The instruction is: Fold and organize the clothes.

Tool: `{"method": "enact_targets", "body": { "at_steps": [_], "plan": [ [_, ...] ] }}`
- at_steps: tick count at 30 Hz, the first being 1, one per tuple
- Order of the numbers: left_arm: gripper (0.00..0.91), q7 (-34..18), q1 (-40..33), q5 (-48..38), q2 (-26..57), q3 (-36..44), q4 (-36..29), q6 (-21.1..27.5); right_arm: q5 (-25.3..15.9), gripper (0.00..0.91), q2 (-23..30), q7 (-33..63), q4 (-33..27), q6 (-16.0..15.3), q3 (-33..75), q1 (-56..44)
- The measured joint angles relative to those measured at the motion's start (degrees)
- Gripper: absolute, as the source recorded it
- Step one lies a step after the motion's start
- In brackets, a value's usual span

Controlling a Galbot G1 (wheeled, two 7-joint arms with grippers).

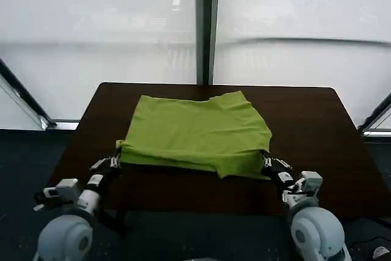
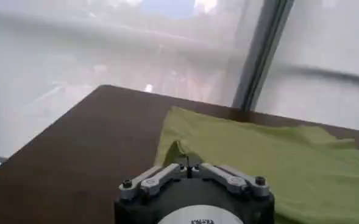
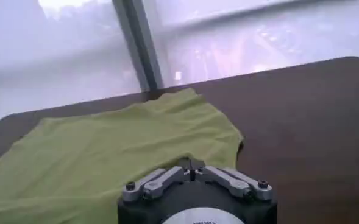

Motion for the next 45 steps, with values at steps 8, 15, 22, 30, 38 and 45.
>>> {"method": "enact_targets", "body": {
  "at_steps": [8, 15, 22, 30, 38, 45],
  "plan": [
    [0.0, 0.83, -4.42, 0.7, 0.65, 0.73, 4.37, -0.62, 1.14, 0.0, -0.63, 0.03, -11.27, 3.6, -2.37, 10.71],
    [0.0, 1.52, -9.64, 1.06, 1.32, 2.73, 9.79, -0.94, 0.88, 0.0, -0.58, -1.65, -12.25, 4.76, -2.69, 11.42],
    [0.878, 1.54, -12.61, 1.05, 1.85, 3.66, 13.08, -1.13, 0.25, 0.878, -1.6, -4.21, -10.93, 5.88, -1.43, 10.17],
    [0.878, 2.0, -14.65, 1.89, 1.91, 3.69, 15.55, -1.97, -4.51, 0.878, -4.15, -5.9, -6.6, 2.49, 0.67, 4.69],
    [0.878, 1.28, -12.8, 2.93, 0.99, 3.23, 14.56, -0.61, -7.05, 0.878, -6.42, -7.38, -0.99, 1.47, 2.77, -4.61],
    [0.878, 1.17, -8.31, 3.59, -0.23, 2.53, 10.63, 0.28, -8.29, 0.878, -6.29, -8.16, -1.31, 2.28, 2.95, -8.0]
  ]
}}
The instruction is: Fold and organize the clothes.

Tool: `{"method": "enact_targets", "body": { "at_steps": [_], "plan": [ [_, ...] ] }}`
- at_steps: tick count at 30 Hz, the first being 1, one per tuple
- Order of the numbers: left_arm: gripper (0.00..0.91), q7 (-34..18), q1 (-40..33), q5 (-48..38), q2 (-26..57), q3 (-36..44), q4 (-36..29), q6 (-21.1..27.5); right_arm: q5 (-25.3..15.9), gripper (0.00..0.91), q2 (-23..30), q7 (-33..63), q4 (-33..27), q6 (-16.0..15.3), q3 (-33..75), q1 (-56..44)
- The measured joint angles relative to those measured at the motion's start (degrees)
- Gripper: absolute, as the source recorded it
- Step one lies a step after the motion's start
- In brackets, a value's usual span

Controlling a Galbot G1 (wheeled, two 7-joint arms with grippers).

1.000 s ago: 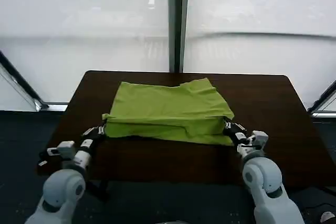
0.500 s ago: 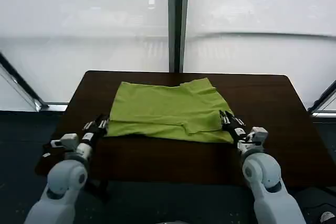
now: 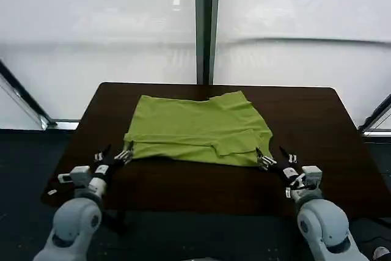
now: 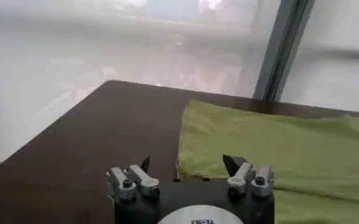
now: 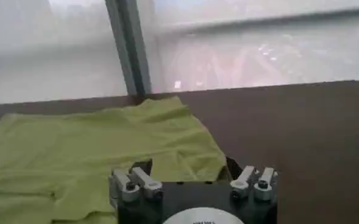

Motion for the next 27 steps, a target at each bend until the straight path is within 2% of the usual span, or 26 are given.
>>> {"method": "enact_targets", "body": {
  "at_steps": [7, 9, 10, 13, 15, 16, 18, 19, 20, 21, 22, 24, 27],
  "plan": [
    [0.878, 0.2, 2.36, 1.22, -0.84, 0.29, -1.08, -0.1, -0.53, 0.878, 0.72, -0.07, -1.66, 0.28, -0.86, 0.55],
    [0.878, 0.28, 2.46, 1.21, -0.95, 0.37, -0.79, -0.26, -0.67, 0.848, 0.88, -0.06, -2.31, 0.34, -0.99, 0.82],
    [0.868, 0.3, 2.46, 1.2, -1.0, 0.41, -0.48, -0.33, -0.72, 0.79, 0.97, -0.06, -2.59, 0.34, -1.04, 0.94],
    [0.683, 0.39, 2.35, 1.13, -1.16, 0.48, 0.2, -0.51, -0.78, 0.751, 1.14, 0.07, -3.13, 0.35, -1.33, 1.24],
    [0.605, 0.39, 2.24, 1.18, -1.29, 0.5, 0.68, -0.59, -0.79, 0.741, 1.11, 0.17, -3.23, 0.36, -1.49, 1.35],
    [0.566, 0.39, 2.23, 1.25, -1.33, 0.55, 0.92, -0.6, -0.78, 0.702, 1.02, 0.25, -3.23, 0.34, -1.53, 1.37],
    [0.361, 0.41, 2.32, 1.39, -1.36, 0.63, 1.48, -0.63, -0.74, 0.585, 0.84, 0.42, -3.19, 0.19, -1.53, 1.37],
    [0.176, 0.48, 2.4, 1.33, -1.36, 0.66, 1.63, -0.64, -0.67, 0.361, 0.71, 0.56, -3.06, 0.06, -1.5, 1.28],
    [0.137, 0.59, 2.47, 1.2, -1.4, 0.69, 1.76, -0.64, -0.57, 0.215, 0.54, 0.7, -2.86, -0.17, -1.43, 1.11],
    [0.107, 0.69, 2.49, 1.17, -1.45, 0.72, 1.85, -0.66, -0.5, 0.01, 0.38, 0.84, -2.64, -0.38, -1.35, 0.9],
    [0.107, 0.81, 2.49, 1.17, -1.48, 0.73, 1.94, -0.67, -0.38, 0.0, 0.18, 1.16, -2.33, -0.81, -1.27, 0.63],
    [0.0, 1.01, 2.49, 1.17, -1.5, 0.73, 1.98, -0.67, -0.09, 0.0, -0.24, 2.03, -1.55, -1.98, -1.02, 0.02],
    [0.0, 1.32, 2.49, 1.1, -1.28, 0.72, 1.98, -0.66, 0.63, 0.0, -0.7, 3.05, 0.06, -3.99, -0.58, -1.05]
  ]
}}
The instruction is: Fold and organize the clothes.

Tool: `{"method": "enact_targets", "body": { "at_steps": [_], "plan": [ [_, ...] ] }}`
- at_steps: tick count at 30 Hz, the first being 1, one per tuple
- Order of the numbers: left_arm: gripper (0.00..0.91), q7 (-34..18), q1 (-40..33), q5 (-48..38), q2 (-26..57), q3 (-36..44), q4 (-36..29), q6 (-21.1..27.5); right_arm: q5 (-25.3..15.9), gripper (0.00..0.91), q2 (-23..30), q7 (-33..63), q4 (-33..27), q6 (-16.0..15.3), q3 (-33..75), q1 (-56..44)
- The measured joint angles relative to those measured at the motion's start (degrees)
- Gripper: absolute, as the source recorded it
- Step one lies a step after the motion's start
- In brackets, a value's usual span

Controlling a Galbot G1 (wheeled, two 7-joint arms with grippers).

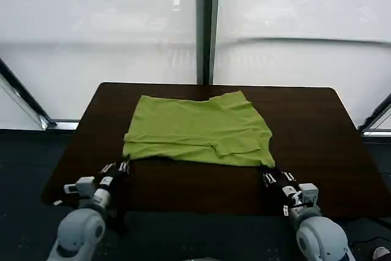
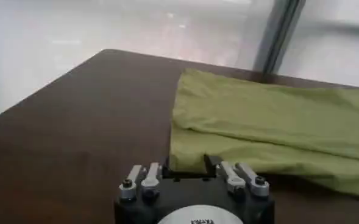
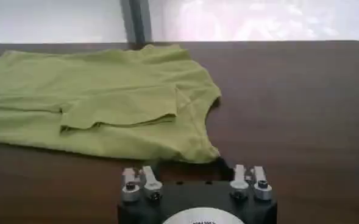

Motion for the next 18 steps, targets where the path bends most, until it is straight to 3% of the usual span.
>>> {"method": "enact_targets", "body": {
  "at_steps": [11, 18],
  "plan": [
    [0.0, -0.86, 2.76, -1.07, 2.62, -0.47, -2.77, 1.55, 1.33, 0.0, -1.0, 2.77, 9.31, -8.87, 2.96, -6.23],
    [0.0, -0.96, 8.03, -0.85, 4.14, -1.72, -6.58, 1.8, 0.86, 0.0, -1.25, 2.61, 13.36, -8.89, 4.88, -10.33]
  ]
}}
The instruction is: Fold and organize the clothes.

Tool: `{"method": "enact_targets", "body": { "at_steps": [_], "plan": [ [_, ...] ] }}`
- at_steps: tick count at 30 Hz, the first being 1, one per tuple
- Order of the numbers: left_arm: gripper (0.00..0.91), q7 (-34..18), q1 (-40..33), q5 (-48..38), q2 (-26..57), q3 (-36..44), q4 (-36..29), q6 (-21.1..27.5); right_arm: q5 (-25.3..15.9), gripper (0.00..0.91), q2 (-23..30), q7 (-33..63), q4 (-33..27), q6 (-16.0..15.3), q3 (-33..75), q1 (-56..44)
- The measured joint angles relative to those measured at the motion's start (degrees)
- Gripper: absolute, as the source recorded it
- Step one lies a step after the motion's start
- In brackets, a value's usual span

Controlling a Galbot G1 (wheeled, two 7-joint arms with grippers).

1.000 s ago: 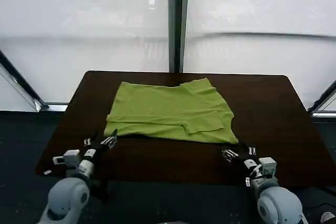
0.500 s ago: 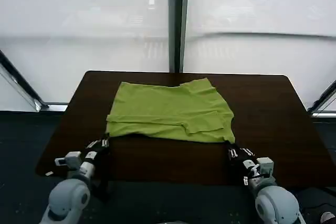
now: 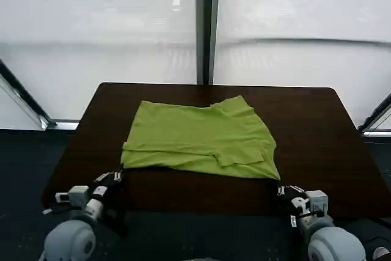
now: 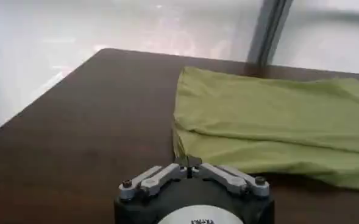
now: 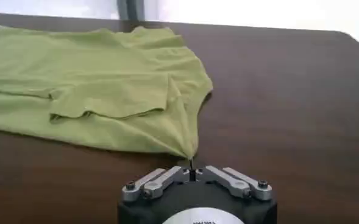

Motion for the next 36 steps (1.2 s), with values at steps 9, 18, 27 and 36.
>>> {"method": "enact_targets", "body": {
  "at_steps": [9, 18, 27, 36],
  "plan": [
    [0.0, -0.98, 8.4, -0.05, 1.45, -2.03, -4.65, 0.0, -0.85, 0.0, -1.19, -0.21, 1.74, 0.01, 0.65, -5.15],
    [0.0, -0.95, 14.86, -0.52, 2.4, -4.39, -7.17, -0.46, -1.11, 0.0, -1.32, -0.23, 0.8, 0.02, 1.36, -6.9],
    [0.0, -0.93, 16.67, -0.24, 2.51, -5.56, -7.47, -0.69, -1.08, 0.0, -1.62, -0.29, 0.76, 0.02, 1.5, -7.41],
    [0.878, -2.15, 17.65, -0.65, 2.45, -5.48, -8.5, -0.07, -0.73, 0.878, -2.75, -0.43, 2.06, 0.02, 2.29, -9.16]
  ]
}}
